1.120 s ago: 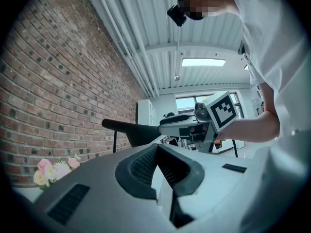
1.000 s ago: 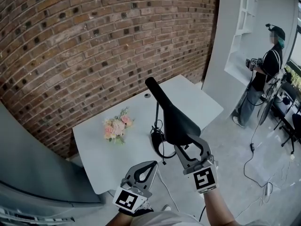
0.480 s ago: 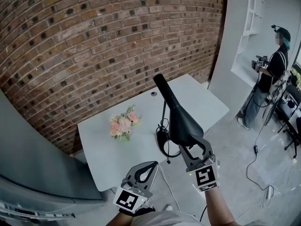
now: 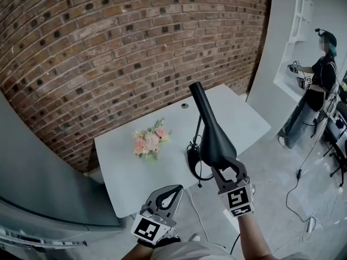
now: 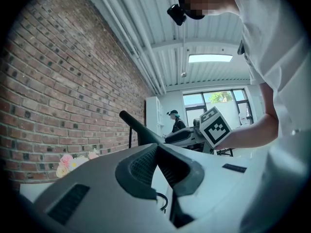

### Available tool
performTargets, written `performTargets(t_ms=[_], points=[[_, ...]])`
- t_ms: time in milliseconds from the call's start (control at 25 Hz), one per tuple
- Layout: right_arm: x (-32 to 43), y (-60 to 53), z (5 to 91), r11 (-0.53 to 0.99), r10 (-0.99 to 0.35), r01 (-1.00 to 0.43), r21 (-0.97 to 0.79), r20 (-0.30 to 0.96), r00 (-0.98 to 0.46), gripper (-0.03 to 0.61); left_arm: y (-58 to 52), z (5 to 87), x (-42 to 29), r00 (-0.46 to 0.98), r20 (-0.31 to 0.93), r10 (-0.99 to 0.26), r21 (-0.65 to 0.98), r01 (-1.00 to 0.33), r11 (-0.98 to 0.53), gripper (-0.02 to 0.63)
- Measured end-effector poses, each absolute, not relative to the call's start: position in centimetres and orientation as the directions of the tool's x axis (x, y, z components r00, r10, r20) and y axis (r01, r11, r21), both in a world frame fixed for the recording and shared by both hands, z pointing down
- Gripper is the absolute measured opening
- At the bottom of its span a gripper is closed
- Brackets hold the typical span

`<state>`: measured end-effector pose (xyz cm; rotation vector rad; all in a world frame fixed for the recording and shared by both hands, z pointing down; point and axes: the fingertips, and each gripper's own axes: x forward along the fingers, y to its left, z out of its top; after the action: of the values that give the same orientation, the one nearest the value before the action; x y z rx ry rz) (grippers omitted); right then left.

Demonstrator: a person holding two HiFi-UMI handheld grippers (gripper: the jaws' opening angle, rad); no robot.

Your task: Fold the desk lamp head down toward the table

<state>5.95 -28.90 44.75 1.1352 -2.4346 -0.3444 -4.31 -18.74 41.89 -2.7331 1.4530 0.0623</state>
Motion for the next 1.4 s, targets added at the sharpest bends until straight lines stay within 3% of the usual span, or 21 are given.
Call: performTargets(t_ms=[880, 1400], points=[[4.0, -32.1, 49.6, 0.617, -0.785, -0.682, 0.392, 0.364, -0.501, 0.153, -20.5, 41.9, -7.7, 0.575, -0.068, -0.815, -0.029, -0.818, -0.574, 0.008], [3.6, -32.1, 48.0, 0.550, -0.834, -0.756, 0.355, 0.275, -0.478, 0.153, -21.1, 42.1, -8.9, 0.585, -0.077, -0.807, -0.013, -0.810, -0.586, 0.008]])
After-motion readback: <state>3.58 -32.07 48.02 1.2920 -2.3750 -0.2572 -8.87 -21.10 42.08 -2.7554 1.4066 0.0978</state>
